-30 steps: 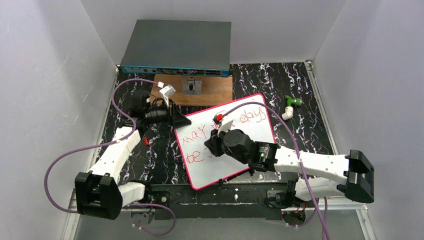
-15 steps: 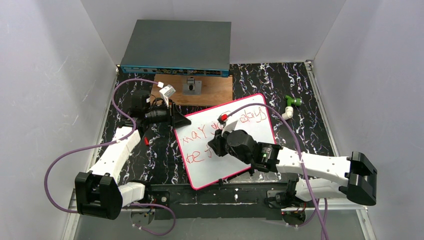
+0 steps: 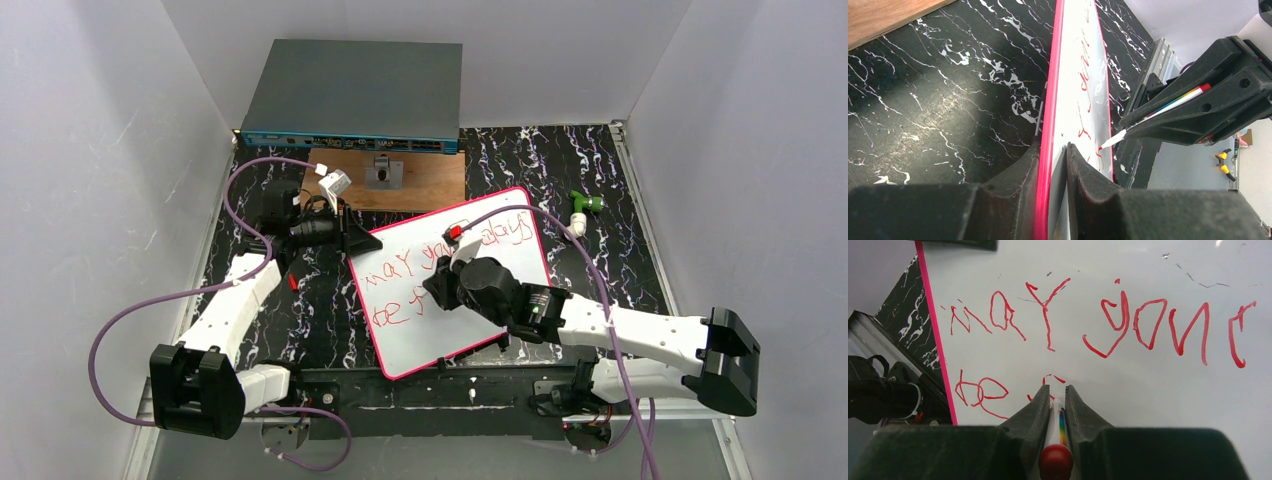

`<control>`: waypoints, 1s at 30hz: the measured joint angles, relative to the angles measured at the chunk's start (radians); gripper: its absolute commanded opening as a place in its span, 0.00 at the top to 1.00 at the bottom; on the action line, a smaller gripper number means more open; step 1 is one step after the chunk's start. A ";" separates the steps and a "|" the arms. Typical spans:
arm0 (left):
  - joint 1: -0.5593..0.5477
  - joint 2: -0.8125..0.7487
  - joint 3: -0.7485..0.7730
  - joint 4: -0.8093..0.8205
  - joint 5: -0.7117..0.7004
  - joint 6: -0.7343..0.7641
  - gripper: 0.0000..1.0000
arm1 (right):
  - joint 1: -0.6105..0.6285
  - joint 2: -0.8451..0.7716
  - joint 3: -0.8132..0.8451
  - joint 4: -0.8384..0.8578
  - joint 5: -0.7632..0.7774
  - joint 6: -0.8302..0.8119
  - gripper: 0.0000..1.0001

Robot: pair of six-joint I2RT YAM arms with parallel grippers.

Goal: Write a sentence on the whiteboard

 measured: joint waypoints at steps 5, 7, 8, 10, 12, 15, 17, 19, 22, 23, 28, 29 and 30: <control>0.000 0.000 0.000 0.000 0.000 0.000 1.00 | -0.002 -0.020 -0.004 -0.034 0.000 -0.002 0.99; 0.000 0.000 0.000 0.000 0.000 0.000 1.00 | -0.006 -0.040 -0.005 -0.059 0.002 -0.002 0.99; 0.000 0.000 0.000 0.000 0.000 0.000 1.00 | -0.007 -0.050 -0.006 -0.064 0.002 -0.001 0.99; 0.000 0.000 0.000 0.000 0.000 -0.001 1.00 | -0.007 -0.082 -0.010 -0.071 0.003 0.000 0.99; 0.000 -0.001 0.000 0.000 0.000 -0.001 1.00 | -0.007 -0.111 -0.011 -0.075 0.007 0.001 0.99; 0.000 -0.002 0.000 0.000 0.000 -0.001 1.00 | -0.007 -0.122 -0.011 -0.075 0.015 0.001 0.99; 0.000 -0.003 0.000 0.000 0.000 -0.001 1.00 | -0.008 -0.107 -0.011 -0.075 0.019 0.003 0.99; 0.000 -0.005 0.000 0.000 0.000 -0.001 1.00 | -0.008 -0.085 -0.011 -0.075 0.022 0.005 0.99; 0.000 -0.005 0.000 0.000 0.000 -0.001 1.00 | -0.009 -0.047 -0.011 -0.074 0.023 0.012 0.99; 0.000 -0.005 0.000 0.000 -0.003 0.000 1.00 | -0.009 -0.037 -0.011 -0.072 0.022 0.016 0.99; 0.000 -0.005 0.000 -0.003 -0.002 -0.001 1.00 | -0.009 -0.031 -0.011 -0.052 0.022 0.017 0.99; 0.000 -0.005 0.000 -0.004 -0.002 -0.001 1.00 | -0.009 -0.030 -0.011 -0.051 0.022 0.017 0.99; 0.000 -0.005 0.000 -0.004 -0.002 -0.001 1.00 | -0.009 -0.030 -0.011 -0.051 0.022 0.017 0.99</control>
